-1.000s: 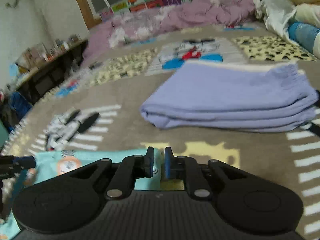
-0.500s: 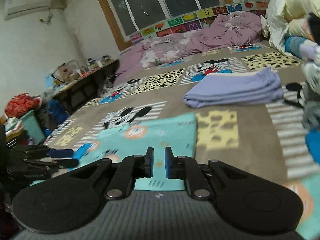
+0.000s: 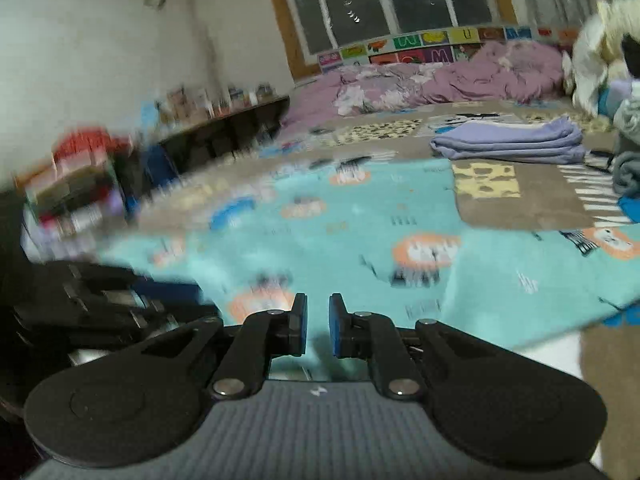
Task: Fold clothes
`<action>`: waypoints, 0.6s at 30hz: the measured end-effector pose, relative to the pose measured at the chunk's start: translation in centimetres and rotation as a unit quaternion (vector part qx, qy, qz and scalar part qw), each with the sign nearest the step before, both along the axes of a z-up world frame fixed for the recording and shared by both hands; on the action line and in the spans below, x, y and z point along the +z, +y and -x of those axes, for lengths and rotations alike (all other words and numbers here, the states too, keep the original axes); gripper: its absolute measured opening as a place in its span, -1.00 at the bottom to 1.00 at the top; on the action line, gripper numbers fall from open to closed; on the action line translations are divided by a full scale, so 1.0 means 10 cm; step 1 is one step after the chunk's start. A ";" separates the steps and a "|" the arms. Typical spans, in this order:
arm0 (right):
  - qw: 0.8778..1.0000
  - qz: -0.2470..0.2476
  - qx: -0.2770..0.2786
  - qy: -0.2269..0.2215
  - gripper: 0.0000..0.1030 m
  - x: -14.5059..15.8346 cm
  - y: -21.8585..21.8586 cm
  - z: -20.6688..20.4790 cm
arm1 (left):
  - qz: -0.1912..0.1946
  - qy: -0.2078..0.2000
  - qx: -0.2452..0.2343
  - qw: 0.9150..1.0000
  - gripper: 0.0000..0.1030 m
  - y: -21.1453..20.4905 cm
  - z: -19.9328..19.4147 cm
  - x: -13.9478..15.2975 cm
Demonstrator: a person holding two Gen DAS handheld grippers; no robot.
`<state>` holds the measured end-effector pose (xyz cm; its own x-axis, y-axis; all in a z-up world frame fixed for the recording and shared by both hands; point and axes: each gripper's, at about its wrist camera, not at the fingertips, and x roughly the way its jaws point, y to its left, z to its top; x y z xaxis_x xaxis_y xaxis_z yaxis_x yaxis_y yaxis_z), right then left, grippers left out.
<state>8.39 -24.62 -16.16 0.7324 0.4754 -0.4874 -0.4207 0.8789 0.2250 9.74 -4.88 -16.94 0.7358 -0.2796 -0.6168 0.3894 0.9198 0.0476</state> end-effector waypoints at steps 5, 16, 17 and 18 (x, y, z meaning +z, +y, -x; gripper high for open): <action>1.000 0.017 -0.015 0.005 -0.77 -0.07 0.00 0.05 | -0.018 -0.045 -0.005 0.999 -0.31 -0.06 0.11 -0.10; 0.990 -0.119 -0.075 0.019 -0.63 -0.01 -0.52 0.18 | -0.007 -0.024 -0.008 1.000 -0.29 -0.14 0.20 0.09; 0.985 -0.144 -0.096 0.027 -0.60 -0.04 -0.64 0.16 | -0.004 -0.022 -0.008 1.000 -0.28 -0.16 0.20 0.11; 0.978 -0.168 -0.116 0.036 -0.54 -0.07 -0.77 0.15 | -0.001 -0.020 -0.008 1.000 -0.28 -0.18 0.20 0.13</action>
<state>6.89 -32.33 -16.90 0.8095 0.4417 -0.3867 -0.1904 0.8207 0.5387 7.75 -6.72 -15.62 0.7551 -0.2907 -0.5877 0.4027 0.9130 0.0658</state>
